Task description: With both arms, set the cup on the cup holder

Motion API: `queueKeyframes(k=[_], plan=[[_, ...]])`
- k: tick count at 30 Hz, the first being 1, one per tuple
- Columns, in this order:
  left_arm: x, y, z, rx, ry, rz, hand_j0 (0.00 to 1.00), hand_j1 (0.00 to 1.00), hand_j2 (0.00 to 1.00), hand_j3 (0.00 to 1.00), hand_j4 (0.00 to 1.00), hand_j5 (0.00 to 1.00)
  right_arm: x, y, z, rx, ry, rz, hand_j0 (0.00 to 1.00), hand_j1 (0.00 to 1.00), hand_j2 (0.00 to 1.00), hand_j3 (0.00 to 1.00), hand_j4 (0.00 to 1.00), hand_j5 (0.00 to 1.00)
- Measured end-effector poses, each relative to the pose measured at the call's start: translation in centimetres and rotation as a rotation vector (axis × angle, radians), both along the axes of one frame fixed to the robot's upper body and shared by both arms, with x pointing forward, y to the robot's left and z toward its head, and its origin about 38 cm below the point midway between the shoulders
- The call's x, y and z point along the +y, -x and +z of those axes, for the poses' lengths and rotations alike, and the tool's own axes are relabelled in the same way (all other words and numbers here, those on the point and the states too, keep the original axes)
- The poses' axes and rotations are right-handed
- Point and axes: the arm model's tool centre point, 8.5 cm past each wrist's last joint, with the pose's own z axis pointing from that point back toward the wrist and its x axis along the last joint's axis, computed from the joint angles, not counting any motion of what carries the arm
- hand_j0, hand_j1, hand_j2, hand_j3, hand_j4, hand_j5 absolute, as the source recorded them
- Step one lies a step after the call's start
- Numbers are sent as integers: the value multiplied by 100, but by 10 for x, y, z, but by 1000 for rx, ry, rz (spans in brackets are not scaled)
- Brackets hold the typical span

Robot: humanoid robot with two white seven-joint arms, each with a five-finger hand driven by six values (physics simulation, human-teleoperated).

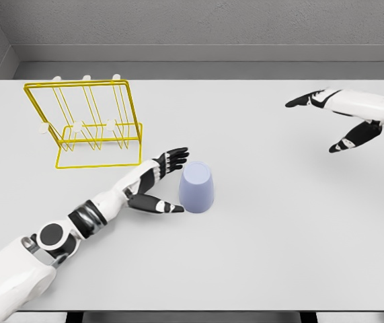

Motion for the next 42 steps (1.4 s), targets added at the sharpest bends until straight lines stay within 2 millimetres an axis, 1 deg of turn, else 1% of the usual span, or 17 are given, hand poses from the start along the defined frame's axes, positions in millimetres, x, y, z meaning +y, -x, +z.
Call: queueKeyframes(k=[1, 2, 8, 11, 15, 18, 24, 29, 40, 42], plan=[[-1, 0, 0, -2, 1, -1, 100, 100, 100, 100, 100, 100, 2, 0, -1, 3, 3, 7, 100, 100, 100, 100, 100, 100], [-3, 0, 0, -1, 3, -3, 100, 100, 100, 100, 100, 100, 4, -1, 3, -6, 5, 11, 100, 100, 100, 100, 100, 100], [-11, 1, 0, -3, 14, -11, 100, 100, 100, 100, 100, 100, 4, -2, 4, -4, 8, 9, 100, 100, 100, 100, 100, 100], [-13, 0, 0, -6, 15, -12, 100, 100, 100, 100, 100, 100, 5, -4, 8, -14, 8, 9, 100, 100, 100, 100, 100, 100], [-13, -1, 0, -7, 14, -11, 100, 100, 100, 100, 100, 100, 6, -4, 8, -14, 8, 11, 100, 100, 100, 100, 100, 100], [-15, -1, -1, -6, 17, -11, 100, 100, 100, 100, 100, 100, 10, -7, 18, -39, 4, 22, 100, 100, 100, 100, 100, 100], [-22, -1, -2, -9, 17, -16, 100, 100, 100, 100, 100, 100, 17, -9, 15, -37, -8, 37, 100, 100, 100, 100, 100, 100], [-28, 0, -3, -10, 21, -21, 100, 100, 100, 100, 100, 100, 18, -9, 14, -33, -10, 37, 100, 100, 100, 100, 100, 100], [-33, 0, -3, -19, 19, -26, 100, 100, 100, 100, 100, 100, 16, -8, 13, -31, -8, 34, 100, 100, 100, 100, 100, 100], [-33, 1, -4, -18, 19, -26, 80, 80, 80, 80, 80, 80, 16, -9, 13, -32, -8, 33, 100, 100, 100, 100, 100, 100]])
